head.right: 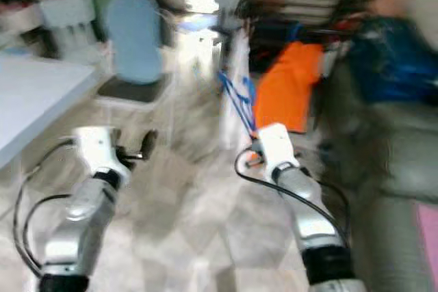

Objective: Hang hanger

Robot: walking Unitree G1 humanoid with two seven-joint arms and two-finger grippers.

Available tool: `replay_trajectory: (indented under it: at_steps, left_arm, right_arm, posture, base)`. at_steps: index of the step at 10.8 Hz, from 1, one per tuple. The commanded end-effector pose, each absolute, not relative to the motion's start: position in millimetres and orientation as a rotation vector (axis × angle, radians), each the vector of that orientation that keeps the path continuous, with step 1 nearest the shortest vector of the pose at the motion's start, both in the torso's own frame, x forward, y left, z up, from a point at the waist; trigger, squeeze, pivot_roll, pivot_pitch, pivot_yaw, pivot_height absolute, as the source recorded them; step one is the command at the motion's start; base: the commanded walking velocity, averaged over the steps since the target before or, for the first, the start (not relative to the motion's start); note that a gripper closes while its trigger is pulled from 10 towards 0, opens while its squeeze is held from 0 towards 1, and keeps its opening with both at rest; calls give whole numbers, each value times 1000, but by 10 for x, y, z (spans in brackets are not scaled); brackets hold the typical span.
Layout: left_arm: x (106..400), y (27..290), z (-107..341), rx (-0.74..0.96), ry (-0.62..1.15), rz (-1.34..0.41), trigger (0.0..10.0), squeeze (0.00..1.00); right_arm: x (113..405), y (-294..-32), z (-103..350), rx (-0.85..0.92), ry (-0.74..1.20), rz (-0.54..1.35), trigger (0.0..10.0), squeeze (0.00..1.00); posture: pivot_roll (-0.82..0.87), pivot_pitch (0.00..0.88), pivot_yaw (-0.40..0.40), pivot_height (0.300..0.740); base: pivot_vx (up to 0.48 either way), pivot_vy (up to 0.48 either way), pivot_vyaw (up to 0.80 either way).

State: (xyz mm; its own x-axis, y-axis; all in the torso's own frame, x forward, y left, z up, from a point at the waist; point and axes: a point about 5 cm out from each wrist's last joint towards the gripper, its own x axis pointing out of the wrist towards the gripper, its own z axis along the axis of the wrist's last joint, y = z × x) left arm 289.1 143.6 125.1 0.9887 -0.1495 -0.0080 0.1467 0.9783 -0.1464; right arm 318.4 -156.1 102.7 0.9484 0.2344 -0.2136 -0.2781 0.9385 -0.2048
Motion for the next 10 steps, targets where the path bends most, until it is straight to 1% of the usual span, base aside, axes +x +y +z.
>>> replay_trajectory:
  at_steps: [1,2,3,7,9,10]
  left_arm:
    - [2887,1428,1304,-150,-5,-173,10000,0]
    - [2885,1405,1298,-148,-4,-190,10000,0]
    - [2884,1368,1301,-153,-11,-221,10000,0]
    - [2889,1270,1305,-171,-10,-275,10000,0]
    - [2881,1250,1288,-170,-2,-285,10000,0]
    - [2883,1252,1286,-169,-1,-284,10000,0]
  right_arm:
    - [3194,-1585,1006,-254,210,238,10000,0]
    - [3189,-1583,985,-253,224,236,10000,0]
    - [3183,-1606,955,-261,243,223,10000,0]
    - [3198,-1638,944,-256,261,198,10000,0]
    - [3196,-1641,928,-251,273,199,10000,0]
    - [3191,-1636,923,-246,276,206,10000,0]
  posture:
    - [-158,0,-6,740]
    - [-160,0,-3,740]
    - [-162,0,-1,740]
    - [-167,0,-2,740]
    - [-167,0,-1,740]
    - [-169,0,0,740]
  base:
    - [0,0,-788]
    - [0,0,-788]
    - [270,0,-788]
    - [369,0,-786]
    - [386,0,-516]
    - [371,240,0]
